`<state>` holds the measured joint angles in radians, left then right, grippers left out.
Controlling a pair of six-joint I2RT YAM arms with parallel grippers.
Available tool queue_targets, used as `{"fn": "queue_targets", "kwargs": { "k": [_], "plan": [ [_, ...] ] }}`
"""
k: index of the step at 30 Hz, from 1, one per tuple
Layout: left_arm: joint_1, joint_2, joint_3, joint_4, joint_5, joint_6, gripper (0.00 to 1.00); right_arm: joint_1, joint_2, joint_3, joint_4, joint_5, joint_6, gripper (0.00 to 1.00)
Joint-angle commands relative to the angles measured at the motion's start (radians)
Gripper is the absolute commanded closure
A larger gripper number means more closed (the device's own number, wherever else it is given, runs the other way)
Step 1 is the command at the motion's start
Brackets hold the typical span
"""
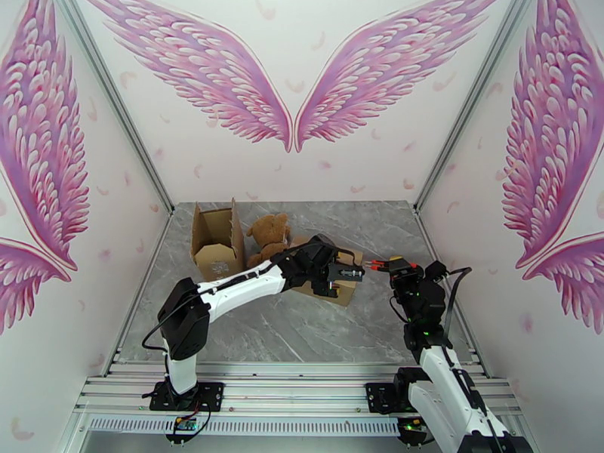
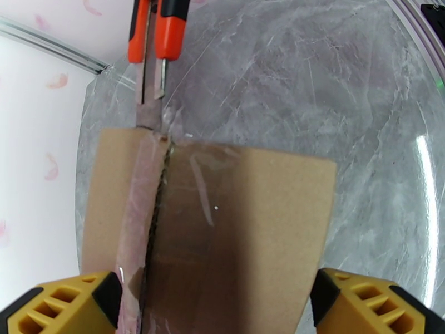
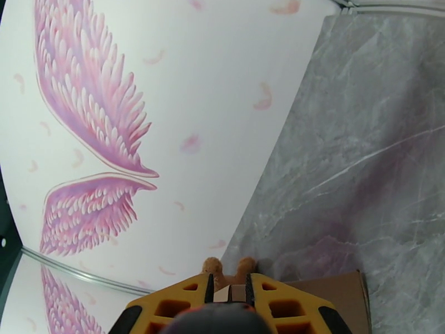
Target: Unpack the express box
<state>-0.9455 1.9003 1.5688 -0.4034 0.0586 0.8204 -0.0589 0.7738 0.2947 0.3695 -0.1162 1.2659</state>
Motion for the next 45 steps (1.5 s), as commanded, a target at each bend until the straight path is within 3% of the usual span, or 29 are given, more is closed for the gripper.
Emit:
{"fn": "queue_targets", "kwargs": {
  "k": [1,17,26,45],
  "plan": [
    [0.008,0.022,0.046,0.104,-0.055,-0.039,0.06,0.007,0.0,0.019,-0.102,-0.106,0.045,1.0],
    [0.02,0.045,0.086,0.128,-0.112,-0.089,0.05,0.007,-0.025,0.062,-0.211,-0.169,0.026,1.0],
    [0.054,0.067,0.105,0.101,-0.079,-0.16,0.07,0.007,-0.019,0.076,-0.238,-0.193,-0.003,1.0],
    [0.058,0.112,0.145,0.069,-0.036,-0.076,0.05,0.002,0.076,0.123,-0.188,-0.316,-0.01,1.0]
  ]
}}
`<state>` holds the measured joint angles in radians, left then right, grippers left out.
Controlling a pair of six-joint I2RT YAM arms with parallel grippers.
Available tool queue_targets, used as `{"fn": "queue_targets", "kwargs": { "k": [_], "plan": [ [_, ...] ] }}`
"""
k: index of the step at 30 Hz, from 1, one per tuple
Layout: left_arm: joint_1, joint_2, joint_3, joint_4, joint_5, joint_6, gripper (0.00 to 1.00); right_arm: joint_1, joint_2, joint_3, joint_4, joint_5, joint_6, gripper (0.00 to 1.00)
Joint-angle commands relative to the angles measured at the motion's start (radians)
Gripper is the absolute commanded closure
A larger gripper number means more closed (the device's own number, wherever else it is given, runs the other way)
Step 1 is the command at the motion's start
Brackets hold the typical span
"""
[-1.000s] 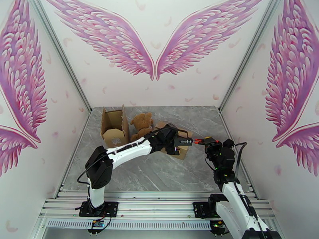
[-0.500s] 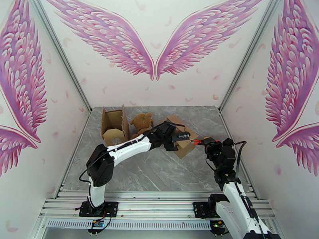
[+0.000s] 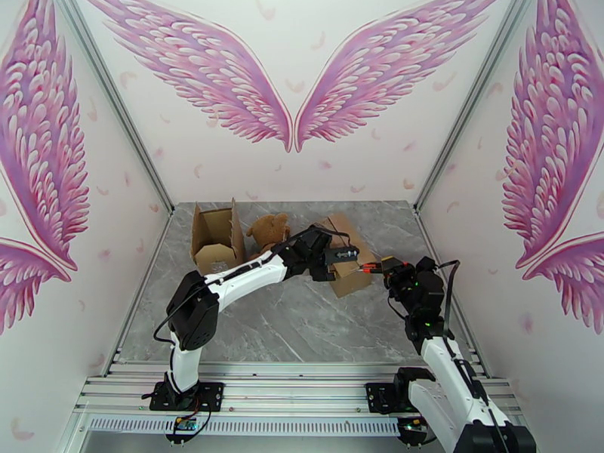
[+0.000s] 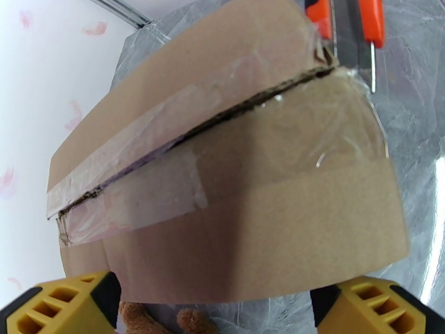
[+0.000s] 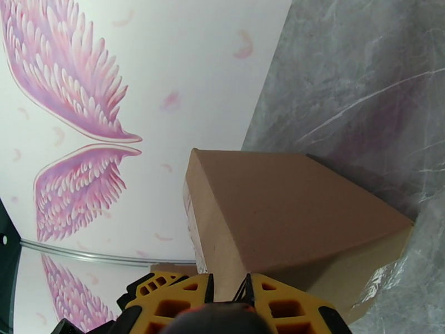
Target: Unpack the express box
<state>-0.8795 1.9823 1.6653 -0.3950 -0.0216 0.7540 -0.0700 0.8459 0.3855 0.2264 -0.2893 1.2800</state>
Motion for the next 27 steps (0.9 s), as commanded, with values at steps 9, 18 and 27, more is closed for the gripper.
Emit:
{"fn": "queue_targets", "kwargs": {
  "k": [9,18,27],
  "plan": [
    [0.007,0.05,0.052,0.048,0.061,0.003,0.05,0.004,0.014,0.033,-0.05,-0.221,-0.009,1.0],
    [0.028,0.047,0.051,0.036,0.068,0.003,0.05,-0.029,0.044,0.042,-0.048,-0.312,-0.014,1.0],
    [0.037,0.049,0.062,0.034,0.078,0.007,0.05,-0.057,0.064,0.068,-0.106,-0.397,-0.036,1.0]
  ]
}}
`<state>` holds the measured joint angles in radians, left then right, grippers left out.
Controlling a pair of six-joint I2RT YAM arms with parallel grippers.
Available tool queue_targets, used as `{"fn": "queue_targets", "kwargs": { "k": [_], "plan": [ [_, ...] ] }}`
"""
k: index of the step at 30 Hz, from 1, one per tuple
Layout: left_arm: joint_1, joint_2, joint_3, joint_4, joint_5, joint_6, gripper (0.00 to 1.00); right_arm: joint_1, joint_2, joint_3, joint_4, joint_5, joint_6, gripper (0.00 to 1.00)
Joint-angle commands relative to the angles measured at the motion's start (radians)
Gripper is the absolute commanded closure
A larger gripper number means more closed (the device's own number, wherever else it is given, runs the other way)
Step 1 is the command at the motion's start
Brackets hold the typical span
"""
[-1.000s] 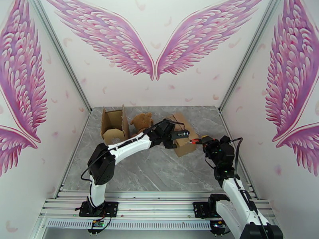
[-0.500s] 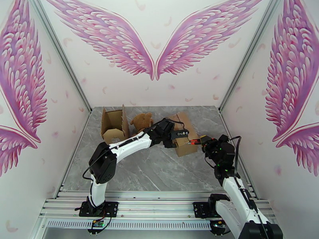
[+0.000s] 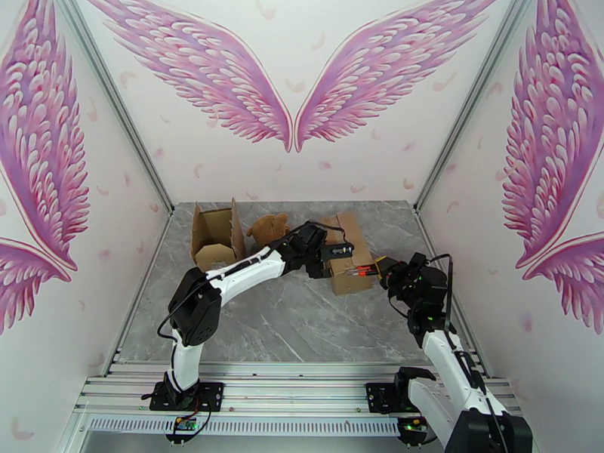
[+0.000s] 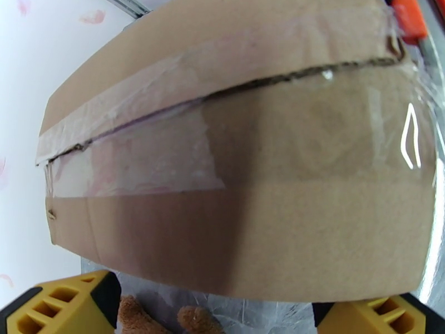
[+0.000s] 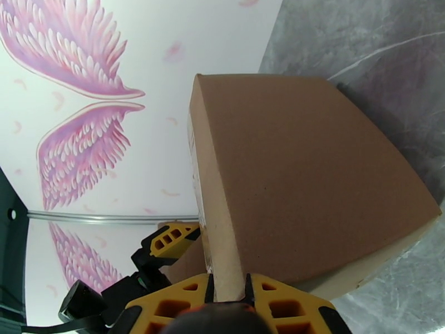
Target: Unpack the express box
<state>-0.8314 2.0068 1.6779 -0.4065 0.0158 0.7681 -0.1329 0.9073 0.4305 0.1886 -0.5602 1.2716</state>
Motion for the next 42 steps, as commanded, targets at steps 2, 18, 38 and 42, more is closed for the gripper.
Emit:
{"fn": "queue_targets", "kwargs": {
  "k": [2,18,38,42],
  "plan": [
    [-0.011,0.023,0.046,0.045,0.035,-0.007,0.05,-0.001,-0.007,0.022,-0.078,-0.121,-0.032,1.0],
    [0.016,-0.12,-0.009,0.067,0.108,-0.221,0.05,-0.022,-0.19,0.286,-0.648,0.058,-0.478,1.0],
    [0.103,-0.035,0.092,0.007,0.29,-0.851,0.11,-0.023,0.215,0.75,-0.695,0.444,-1.048,1.0],
    [0.093,-0.007,0.075,0.018,0.334,-0.92,0.11,-0.017,0.39,0.8,-0.634,0.413,-1.036,1.0]
  ]
}}
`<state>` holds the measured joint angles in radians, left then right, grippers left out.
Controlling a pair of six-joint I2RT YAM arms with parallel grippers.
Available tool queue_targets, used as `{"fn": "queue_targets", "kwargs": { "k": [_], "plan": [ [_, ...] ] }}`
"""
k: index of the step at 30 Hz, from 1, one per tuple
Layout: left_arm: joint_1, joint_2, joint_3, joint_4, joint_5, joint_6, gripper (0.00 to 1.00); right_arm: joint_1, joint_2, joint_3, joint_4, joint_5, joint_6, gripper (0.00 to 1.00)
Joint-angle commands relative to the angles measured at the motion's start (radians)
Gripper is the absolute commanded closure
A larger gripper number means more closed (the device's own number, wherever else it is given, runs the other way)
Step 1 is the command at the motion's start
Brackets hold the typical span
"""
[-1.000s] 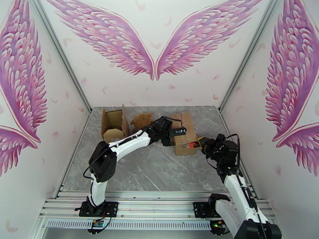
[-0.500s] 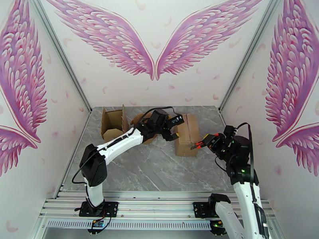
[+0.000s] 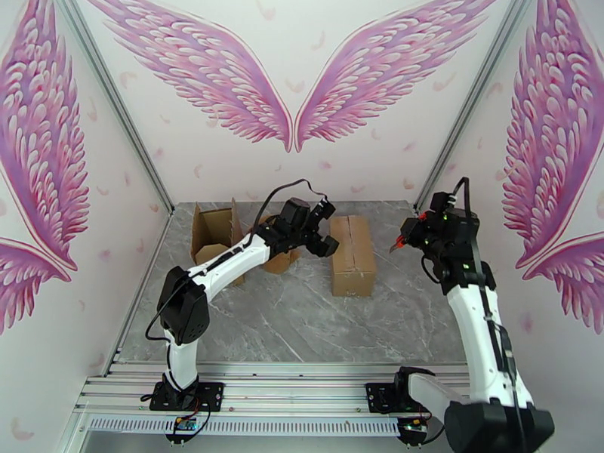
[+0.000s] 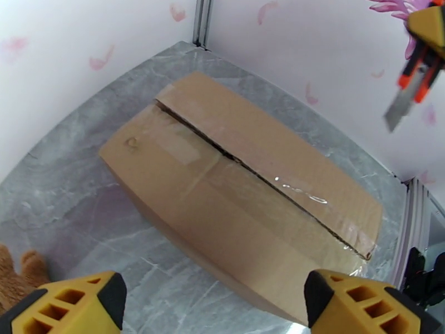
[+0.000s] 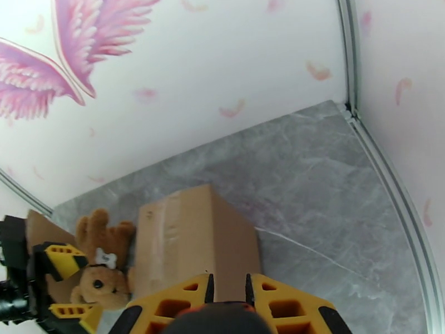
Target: Unpack the express box
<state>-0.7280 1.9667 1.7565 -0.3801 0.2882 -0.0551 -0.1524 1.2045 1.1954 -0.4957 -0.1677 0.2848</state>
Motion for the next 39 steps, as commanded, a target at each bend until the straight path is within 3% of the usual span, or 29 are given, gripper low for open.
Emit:
{"fn": "queue_targets", "kwargs": {
  "k": [1,6,12,18,26,32,39],
  "plan": [
    [-0.014,0.04,-0.003,-0.012,0.072,-0.109,0.11,0.011,0.133,0.068,0.05,0.01,-0.053,1.0],
    [-0.039,0.066,-0.012,-0.016,0.107,-0.181,0.11,0.118,0.341,0.219,0.043,0.083,-0.188,1.0],
    [-0.082,0.102,0.0,-0.01,0.126,-0.225,0.11,0.221,0.529,0.363,0.058,0.08,-0.3,1.0],
    [-0.142,0.141,0.089,-0.078,0.132,-0.16,0.1,0.301,0.668,0.529,0.013,-0.052,-0.364,1.0],
    [-0.209,0.231,0.278,-0.212,0.117,-0.066,0.1,0.392,0.701,0.581,-0.01,-0.249,-0.449,1.0],
    [-0.22,0.136,0.204,-0.184,0.039,-0.039,0.1,0.391,0.633,0.623,-0.027,-0.036,-0.402,1.0],
    [-0.206,-0.032,0.091,-0.183,-0.156,0.02,0.09,0.331,0.516,0.627,-0.047,0.144,-0.28,1.0]
  ]
}}
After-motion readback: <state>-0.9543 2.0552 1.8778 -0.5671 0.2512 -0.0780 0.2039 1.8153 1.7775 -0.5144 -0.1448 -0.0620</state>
